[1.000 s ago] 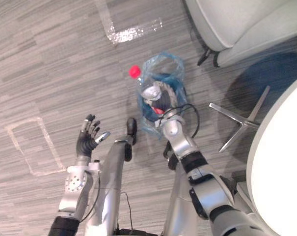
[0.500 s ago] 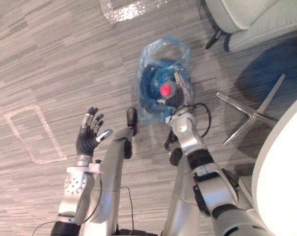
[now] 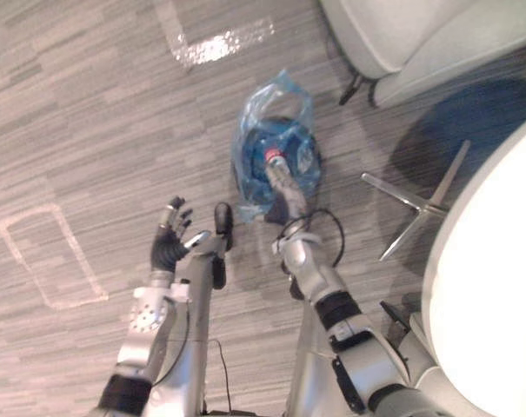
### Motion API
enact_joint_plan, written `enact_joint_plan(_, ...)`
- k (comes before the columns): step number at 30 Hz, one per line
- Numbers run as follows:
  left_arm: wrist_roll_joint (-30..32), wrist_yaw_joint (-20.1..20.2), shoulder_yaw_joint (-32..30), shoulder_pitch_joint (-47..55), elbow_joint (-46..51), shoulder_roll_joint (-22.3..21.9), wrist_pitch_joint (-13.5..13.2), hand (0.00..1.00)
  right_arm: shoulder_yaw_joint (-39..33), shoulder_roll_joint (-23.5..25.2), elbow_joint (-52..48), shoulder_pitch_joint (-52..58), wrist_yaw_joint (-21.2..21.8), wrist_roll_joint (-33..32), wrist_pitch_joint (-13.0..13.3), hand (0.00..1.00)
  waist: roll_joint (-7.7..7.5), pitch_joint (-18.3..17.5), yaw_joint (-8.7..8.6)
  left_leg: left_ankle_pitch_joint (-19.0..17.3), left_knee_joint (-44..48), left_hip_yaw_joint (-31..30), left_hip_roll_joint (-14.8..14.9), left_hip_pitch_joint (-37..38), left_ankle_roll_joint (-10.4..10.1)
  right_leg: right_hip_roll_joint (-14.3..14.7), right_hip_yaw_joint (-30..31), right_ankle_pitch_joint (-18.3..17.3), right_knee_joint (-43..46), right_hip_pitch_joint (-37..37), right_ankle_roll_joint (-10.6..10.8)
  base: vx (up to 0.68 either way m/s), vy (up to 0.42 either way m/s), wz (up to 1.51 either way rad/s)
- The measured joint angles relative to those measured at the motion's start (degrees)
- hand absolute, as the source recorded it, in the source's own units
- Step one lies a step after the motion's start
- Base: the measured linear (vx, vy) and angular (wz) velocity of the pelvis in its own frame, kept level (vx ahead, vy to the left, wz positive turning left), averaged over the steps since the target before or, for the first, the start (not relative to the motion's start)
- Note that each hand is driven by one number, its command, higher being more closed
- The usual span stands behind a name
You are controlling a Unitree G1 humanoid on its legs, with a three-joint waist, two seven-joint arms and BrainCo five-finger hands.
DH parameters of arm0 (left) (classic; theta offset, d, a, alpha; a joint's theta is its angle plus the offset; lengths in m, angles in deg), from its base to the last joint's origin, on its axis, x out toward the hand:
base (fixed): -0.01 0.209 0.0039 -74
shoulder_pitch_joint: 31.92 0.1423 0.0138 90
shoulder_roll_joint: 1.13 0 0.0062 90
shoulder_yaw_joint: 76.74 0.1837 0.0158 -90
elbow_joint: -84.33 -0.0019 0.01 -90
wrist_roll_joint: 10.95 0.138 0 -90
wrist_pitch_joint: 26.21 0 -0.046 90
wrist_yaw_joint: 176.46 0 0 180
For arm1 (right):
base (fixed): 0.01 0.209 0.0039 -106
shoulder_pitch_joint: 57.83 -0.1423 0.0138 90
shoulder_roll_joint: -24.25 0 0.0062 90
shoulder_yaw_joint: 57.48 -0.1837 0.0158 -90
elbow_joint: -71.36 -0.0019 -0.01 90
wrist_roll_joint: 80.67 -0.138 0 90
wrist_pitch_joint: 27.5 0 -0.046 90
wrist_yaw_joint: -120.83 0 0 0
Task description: Gather rubbish on tea table into small bin, then transfer packed bag to large trash can.
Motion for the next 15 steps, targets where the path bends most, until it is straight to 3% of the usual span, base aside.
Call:
enact_joint_plan(1,0.1,-1.0,0.0,-1.6,-3.4,-0.3,-0.1,0.0,1.2,0.7,3.2,-1.2,-0.1,1.3,-0.4,0.0,-0.64,-0.4,0.03,0.5,-1.1,0.2,0.0,0.4,-0.1,0.0,0.0,0.2,-0.6,0.1,0.0,0.0,0.0,0.0)
enact_joint_plan(6,-0.3,-4.7,-0.8,-8.3,-12.8,-1.1,-0.1,0.0,4.1,3.9,14.3,-6.9,-0.9,5.0,-2.9,0.0,-0.84,-0.5,0.08,2.3,-4.2,-0.5,-0.3,0.6,-0.4,0.0,-1.1,0.9,-2.2,0.0,-0.7,-0.01,-0.005,0.09)
enact_joint_plan(14,-4.4,-8.2,-5.2,-13.7,-21.1,-0.7,-1.1,0.0,1.1,6.7,24.6,-16.1,-4.6,4.9,-8.4,0.0,-0.86,-0.3,0.35,4.5,-5.9,-2.5,-1.4,-4.5,-0.9,-0.9,-3.2,0.9,-1.1,-4.9,-0.7,0.0,-0.005,0.15)
enact_joint_plan(15,-4.9,-8.4,-5.2,-14.1,-21.1,-0.6,-1.0,0.0,0.8,6.6,25.0,-16.4,-4.6,4.9,-8.5,1.0,-0.85,-0.2,0.31,4.6,-5.9,-2.7,-1.6,-4.6,-1.0,-1.1,-3.1,0.8,-0.6,-5.2,-0.6,0.0,-0.003,0.3)
